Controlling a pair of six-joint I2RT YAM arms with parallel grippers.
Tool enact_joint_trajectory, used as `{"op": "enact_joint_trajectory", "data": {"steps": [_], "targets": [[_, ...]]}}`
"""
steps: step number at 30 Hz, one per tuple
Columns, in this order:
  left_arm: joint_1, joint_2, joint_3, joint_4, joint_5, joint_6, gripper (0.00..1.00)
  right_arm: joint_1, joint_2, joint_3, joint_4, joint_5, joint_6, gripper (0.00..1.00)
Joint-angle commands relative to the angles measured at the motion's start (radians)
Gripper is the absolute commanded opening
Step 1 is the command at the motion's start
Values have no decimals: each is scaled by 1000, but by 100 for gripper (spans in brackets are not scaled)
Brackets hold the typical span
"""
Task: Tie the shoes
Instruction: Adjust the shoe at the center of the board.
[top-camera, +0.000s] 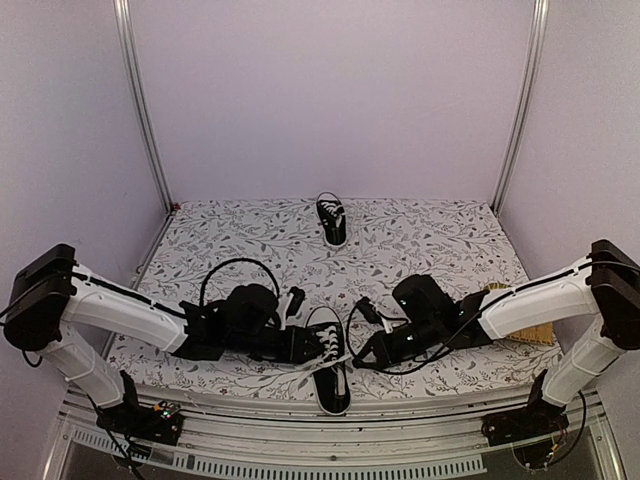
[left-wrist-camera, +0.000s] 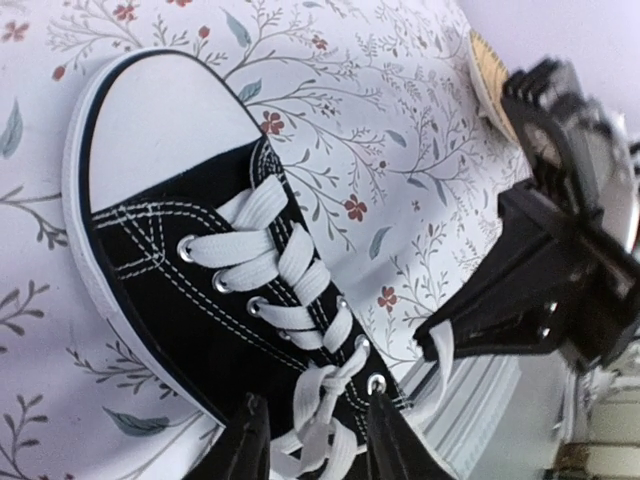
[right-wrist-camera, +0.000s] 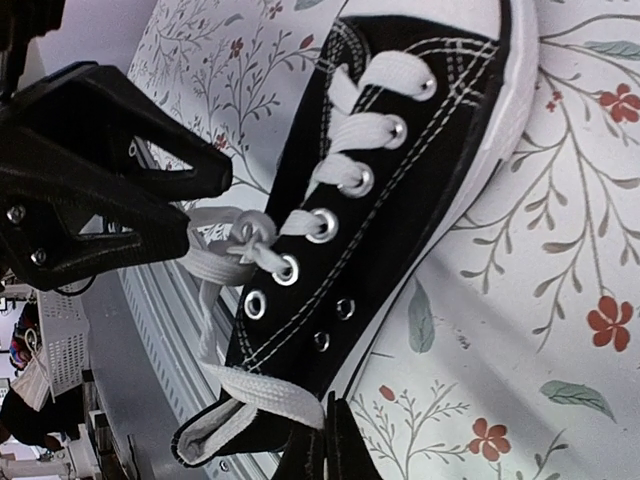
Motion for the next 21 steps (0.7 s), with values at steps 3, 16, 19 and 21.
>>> {"op": "enact_joint_trajectory", "data": {"steps": [3,16,19,21], "targets": [[14,-72,-42,-4,-30,-16,40,58,34,24,4,-52,-28,2],[40,41,-46,63,18,-7,31,87,70,25,59,-53,8,2],[41,59,-44,74,23,-10,26,87,76,28,67,-55,12,2],[42,67,-46,89,34,-11,25,88,79,28,72,-56,16,2]]}}
